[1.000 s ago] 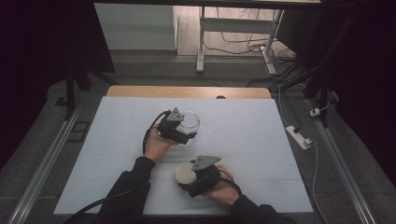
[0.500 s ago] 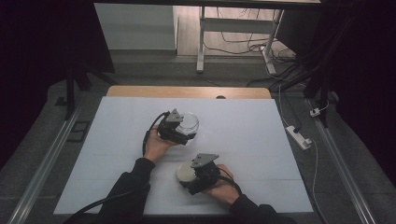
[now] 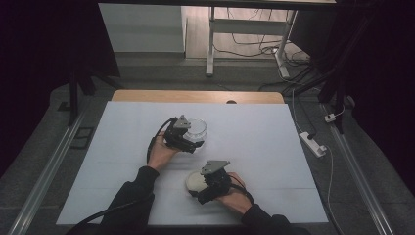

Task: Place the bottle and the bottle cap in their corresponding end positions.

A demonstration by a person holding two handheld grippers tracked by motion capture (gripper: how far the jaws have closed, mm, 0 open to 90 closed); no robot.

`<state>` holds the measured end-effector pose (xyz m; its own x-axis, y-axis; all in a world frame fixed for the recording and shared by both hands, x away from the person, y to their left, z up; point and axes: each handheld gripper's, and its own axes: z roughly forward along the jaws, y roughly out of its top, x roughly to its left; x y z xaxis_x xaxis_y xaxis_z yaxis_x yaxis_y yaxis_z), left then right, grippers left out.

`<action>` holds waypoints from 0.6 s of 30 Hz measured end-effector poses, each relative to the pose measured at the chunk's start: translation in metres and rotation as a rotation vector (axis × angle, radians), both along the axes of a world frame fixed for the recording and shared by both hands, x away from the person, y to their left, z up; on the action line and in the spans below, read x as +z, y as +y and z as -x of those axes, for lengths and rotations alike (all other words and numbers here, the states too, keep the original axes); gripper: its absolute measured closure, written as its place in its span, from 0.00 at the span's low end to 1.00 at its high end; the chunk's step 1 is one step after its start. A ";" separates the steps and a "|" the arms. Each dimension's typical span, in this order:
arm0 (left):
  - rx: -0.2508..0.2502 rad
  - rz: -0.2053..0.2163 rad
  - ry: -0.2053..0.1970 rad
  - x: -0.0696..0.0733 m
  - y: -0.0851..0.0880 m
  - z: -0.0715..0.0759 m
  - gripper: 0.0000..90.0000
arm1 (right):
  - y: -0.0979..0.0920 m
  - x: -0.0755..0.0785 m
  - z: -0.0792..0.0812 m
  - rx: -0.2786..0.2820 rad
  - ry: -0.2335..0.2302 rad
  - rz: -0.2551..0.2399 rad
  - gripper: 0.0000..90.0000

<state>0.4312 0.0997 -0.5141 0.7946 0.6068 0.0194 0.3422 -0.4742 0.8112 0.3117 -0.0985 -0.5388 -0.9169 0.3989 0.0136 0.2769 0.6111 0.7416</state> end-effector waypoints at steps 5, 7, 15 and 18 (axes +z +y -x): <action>0.008 0.008 0.041 0.002 0.005 0.000 0.02 | -0.001 0.003 0.000 0.007 0.002 -0.009 0.04; 0.010 0.006 0.052 0.002 0.008 0.001 0.00 | -0.001 0.005 0.000 0.005 0.003 -0.016 0.03; 0.014 0.001 0.098 0.003 0.019 0.010 0.00 | -0.004 0.012 0.001 0.002 0.006 -0.034 0.03; 0.009 -0.005 0.108 0.004 0.022 0.015 0.00 | -0.006 0.014 0.002 0.001 0.002 -0.035 0.03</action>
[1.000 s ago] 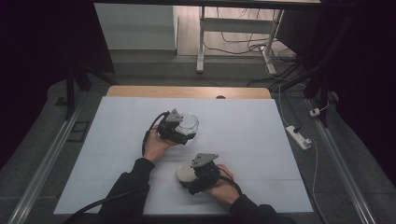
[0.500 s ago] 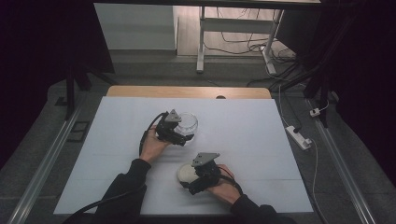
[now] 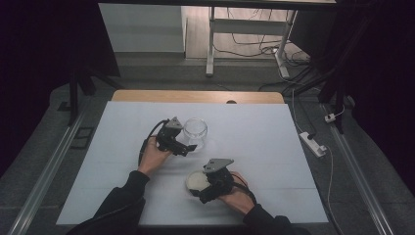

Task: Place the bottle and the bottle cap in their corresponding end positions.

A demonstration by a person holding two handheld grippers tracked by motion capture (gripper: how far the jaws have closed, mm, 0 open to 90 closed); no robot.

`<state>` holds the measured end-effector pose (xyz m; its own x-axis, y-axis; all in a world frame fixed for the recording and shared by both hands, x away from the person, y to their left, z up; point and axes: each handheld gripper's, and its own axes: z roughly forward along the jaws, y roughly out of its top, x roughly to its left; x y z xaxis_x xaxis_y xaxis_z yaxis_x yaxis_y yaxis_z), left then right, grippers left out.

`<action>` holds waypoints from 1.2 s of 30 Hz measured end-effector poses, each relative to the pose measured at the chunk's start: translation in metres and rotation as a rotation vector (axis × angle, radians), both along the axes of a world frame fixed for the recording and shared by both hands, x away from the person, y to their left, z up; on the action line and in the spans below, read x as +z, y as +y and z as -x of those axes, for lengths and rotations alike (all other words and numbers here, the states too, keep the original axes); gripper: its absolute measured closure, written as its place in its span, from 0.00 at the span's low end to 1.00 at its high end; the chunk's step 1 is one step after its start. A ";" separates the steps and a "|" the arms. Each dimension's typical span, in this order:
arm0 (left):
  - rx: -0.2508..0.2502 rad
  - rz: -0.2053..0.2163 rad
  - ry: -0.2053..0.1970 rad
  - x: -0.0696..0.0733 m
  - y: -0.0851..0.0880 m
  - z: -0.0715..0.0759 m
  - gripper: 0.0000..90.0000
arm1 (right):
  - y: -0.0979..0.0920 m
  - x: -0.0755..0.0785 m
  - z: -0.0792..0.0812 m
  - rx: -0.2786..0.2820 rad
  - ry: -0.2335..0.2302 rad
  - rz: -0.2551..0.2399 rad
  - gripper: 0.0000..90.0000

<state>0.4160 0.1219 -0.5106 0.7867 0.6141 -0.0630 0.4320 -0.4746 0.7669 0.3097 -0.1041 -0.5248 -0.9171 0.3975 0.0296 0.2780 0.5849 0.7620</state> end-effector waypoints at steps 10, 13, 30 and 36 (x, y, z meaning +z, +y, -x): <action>0.000 0.034 0.023 0.004 0.012 0.021 0.00 | -0.005 0.006 0.002 -0.007 -0.010 -0.002 0.02; -0.006 0.036 0.030 0.004 0.015 0.028 0.00 | -0.006 0.008 0.003 -0.010 -0.015 0.000 0.02; 0.014 0.091 0.065 0.012 0.043 0.068 0.00 | -0.025 0.020 0.004 -0.059 -0.002 -0.039 0.01; 0.010 0.055 0.064 0.013 0.048 0.085 0.00 | -0.032 0.023 0.004 -0.077 -0.014 -0.034 0.00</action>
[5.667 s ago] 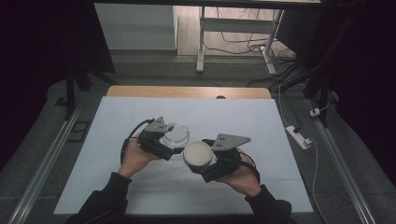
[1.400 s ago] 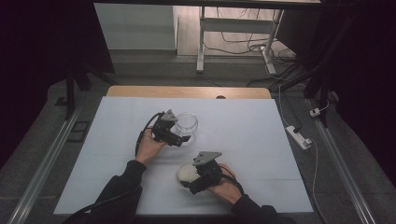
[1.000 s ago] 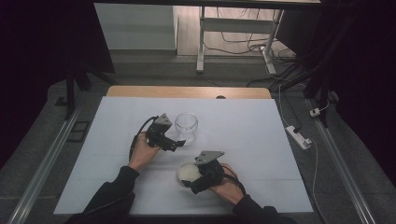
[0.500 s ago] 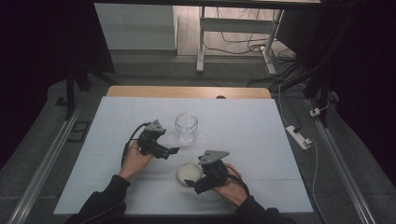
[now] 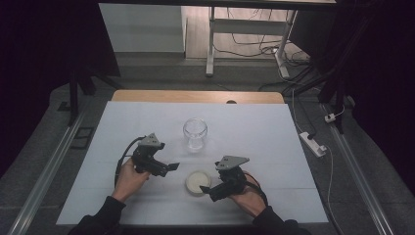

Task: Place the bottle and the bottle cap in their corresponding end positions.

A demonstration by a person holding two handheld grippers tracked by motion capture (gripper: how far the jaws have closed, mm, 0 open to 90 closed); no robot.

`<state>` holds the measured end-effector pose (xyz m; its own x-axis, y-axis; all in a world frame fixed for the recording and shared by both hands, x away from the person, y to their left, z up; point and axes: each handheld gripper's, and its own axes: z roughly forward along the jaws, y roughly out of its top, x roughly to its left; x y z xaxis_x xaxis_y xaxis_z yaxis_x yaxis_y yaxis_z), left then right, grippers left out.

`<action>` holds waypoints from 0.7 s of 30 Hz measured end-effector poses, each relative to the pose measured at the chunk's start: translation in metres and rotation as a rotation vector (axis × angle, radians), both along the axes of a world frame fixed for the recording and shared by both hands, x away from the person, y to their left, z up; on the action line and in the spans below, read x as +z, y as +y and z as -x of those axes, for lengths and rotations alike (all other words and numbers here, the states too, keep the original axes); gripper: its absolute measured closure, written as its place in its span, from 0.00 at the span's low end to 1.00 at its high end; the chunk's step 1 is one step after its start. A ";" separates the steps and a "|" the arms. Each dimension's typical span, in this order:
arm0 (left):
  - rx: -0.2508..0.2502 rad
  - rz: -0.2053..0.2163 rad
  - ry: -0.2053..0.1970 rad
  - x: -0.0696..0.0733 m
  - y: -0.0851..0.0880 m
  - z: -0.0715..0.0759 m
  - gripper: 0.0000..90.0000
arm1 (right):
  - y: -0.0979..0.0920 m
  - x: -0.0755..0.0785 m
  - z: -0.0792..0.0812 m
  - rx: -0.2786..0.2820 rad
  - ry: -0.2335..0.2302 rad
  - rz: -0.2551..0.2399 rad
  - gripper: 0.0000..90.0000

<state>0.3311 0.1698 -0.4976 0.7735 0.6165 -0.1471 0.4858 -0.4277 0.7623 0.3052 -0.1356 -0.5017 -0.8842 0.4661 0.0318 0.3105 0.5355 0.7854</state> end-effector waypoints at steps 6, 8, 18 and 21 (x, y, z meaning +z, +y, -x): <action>0.003 -0.025 0.015 -0.003 0.004 0.014 0.00 | -0.008 0.003 0.000 -0.024 0.005 0.007 0.00; 0.004 -0.029 0.018 -0.003 0.006 0.019 0.00 | -0.011 0.003 0.000 -0.033 0.007 0.008 0.00; 0.025 -0.017 0.024 -0.004 0.020 0.042 0.00 | -0.024 0.005 0.002 -0.077 0.012 0.020 0.00; 0.039 -0.008 0.026 -0.004 0.028 0.049 0.00 | -0.029 0.007 0.004 -0.089 0.005 0.026 0.00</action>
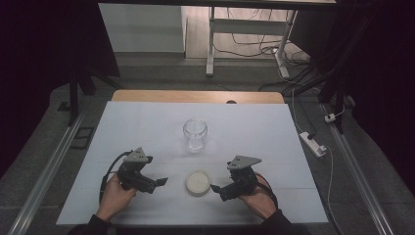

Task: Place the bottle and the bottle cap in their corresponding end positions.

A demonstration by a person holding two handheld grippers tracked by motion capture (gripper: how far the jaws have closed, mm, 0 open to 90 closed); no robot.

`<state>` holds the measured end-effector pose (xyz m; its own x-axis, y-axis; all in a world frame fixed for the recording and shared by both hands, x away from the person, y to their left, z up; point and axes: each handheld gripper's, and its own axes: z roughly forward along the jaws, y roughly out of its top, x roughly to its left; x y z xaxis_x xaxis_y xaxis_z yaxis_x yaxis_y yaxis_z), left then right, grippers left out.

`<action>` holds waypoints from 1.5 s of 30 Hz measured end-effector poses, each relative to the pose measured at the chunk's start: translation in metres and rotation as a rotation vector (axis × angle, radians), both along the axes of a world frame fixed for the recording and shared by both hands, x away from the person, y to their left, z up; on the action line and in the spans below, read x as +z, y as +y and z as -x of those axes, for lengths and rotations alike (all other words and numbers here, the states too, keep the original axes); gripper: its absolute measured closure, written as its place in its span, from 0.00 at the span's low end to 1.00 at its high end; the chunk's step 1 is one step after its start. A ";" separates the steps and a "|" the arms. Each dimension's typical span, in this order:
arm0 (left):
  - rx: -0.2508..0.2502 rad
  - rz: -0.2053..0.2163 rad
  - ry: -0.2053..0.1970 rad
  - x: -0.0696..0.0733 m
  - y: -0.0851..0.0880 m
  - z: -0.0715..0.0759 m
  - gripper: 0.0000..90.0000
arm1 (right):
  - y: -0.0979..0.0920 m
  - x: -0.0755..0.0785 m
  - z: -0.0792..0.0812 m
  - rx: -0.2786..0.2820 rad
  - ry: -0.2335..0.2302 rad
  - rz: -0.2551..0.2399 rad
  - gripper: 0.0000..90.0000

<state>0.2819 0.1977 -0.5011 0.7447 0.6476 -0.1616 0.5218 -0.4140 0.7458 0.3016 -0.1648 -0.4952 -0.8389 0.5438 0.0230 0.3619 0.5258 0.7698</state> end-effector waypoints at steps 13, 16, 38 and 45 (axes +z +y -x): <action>0.071 0.018 0.002 -0.002 0.030 0.030 0.00 | -0.028 0.005 0.011 -0.059 -0.025 0.011 0.00; 0.090 0.022 -0.003 -0.002 0.036 0.038 0.00 | -0.036 0.005 0.015 -0.076 -0.029 0.011 0.00; 0.241 0.022 0.022 -0.016 0.087 0.085 0.00 | -0.104 0.003 0.041 -0.267 -0.032 0.004 0.00; 0.265 0.018 0.031 -0.020 0.093 0.092 0.00 | -0.124 0.000 0.049 -0.326 -0.009 -0.004 0.00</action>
<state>0.1900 0.2910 -0.5208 0.5443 0.8160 -0.1946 0.6327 -0.2470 0.7339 0.2524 -0.2891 -0.4955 -0.6205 0.7840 0.0193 0.5041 0.3799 0.7756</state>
